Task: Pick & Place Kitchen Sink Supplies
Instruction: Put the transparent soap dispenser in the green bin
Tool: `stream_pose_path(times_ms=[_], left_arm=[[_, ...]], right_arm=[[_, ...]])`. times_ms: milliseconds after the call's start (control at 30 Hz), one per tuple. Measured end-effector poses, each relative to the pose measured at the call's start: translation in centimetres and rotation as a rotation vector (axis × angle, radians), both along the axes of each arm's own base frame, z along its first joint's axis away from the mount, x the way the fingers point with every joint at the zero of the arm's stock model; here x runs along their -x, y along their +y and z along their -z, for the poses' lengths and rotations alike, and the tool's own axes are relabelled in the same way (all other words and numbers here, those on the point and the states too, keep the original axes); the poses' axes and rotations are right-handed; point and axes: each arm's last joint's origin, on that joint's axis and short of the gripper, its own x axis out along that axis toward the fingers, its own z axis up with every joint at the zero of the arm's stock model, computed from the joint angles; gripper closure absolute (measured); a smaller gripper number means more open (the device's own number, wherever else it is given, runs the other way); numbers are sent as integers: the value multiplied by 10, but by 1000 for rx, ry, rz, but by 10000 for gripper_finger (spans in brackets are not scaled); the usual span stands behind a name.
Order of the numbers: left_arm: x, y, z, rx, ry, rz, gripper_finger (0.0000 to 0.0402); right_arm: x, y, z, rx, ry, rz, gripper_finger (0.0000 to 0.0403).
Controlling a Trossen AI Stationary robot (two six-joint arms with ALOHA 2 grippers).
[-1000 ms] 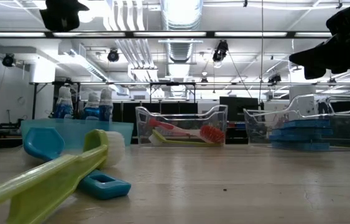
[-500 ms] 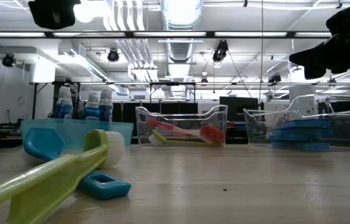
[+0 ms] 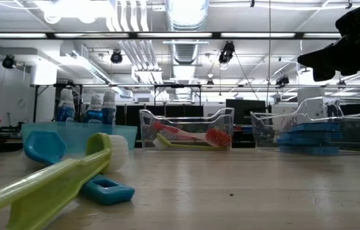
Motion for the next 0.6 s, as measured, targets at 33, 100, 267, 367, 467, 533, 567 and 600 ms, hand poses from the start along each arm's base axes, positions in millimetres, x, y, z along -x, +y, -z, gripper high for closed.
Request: stream_pose_path(times_ms=[33,100,267,367,467,533,567,600], left_arm=[[-1,-1,-3,-19,28,-8,124],[-6,-5,-7,-56,68,-17,124],[-18,-17,-11,-87,148,-11,124],[-22,-23,-9,-114,231,-18,124],[-26,-29,-3,-144,315,-25,124],[-30,-35,-2,-147,323,-16,124],[-32,-37,-1,-149,327,-12,124],[-33,-39,-1,-147,332,-12,124]], right_arm=[[0,0,0,0,0,0,394],[0,0,0,0,0,0,394],[0,0,0,0,0,0,394],[0,0,0,0,0,0,394],[0,0,0,0,0,0,394],[0,0,0,0,0,0,394],[0,0,0,0,0,0,394],[0,0,0,0,0,0,394]])
